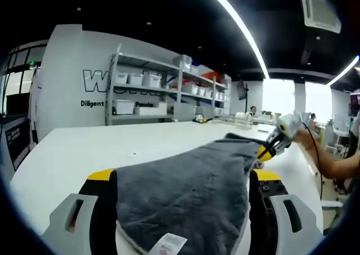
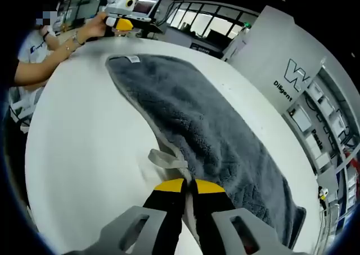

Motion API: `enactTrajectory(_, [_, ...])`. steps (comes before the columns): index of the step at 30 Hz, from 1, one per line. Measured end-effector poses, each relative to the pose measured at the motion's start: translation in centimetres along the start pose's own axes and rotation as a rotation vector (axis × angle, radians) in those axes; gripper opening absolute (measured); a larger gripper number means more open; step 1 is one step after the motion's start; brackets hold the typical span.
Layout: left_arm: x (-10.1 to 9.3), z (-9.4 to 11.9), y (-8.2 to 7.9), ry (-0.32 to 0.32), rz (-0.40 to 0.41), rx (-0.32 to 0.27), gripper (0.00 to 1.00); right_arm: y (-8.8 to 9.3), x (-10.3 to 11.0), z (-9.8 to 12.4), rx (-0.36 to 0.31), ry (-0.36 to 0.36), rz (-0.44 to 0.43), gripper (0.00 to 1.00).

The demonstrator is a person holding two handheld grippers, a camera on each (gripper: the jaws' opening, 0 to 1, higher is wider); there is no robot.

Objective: Open the folded towel by lifting each exposed corner and separating the folded layers until the towel lies flat within the target outline without major curled edges

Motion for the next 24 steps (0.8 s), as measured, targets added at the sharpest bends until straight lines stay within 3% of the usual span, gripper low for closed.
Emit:
enactTrajectory(13, [0.1,0.3,0.1,-0.001,0.008,0.006,0.95,0.2,2.7,2.2,0.074,-0.225,0.039,0.01])
enactTrajectory(24, [0.2,0.6,0.1,-0.01,0.009,0.025,0.94,0.7,4.0,2.7,0.107,-0.325,0.014,0.01])
Point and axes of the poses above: the point that each gripper's makers call its tool centre point, and the gripper's own axes: z roughly backward along the fingers, x roughly to its left, y roughly out of its underside, the point moved 9 cm from there along z, roughly backward along the fingers, and after that the axes turned 12 degrees about y, right-handed, at the moved point
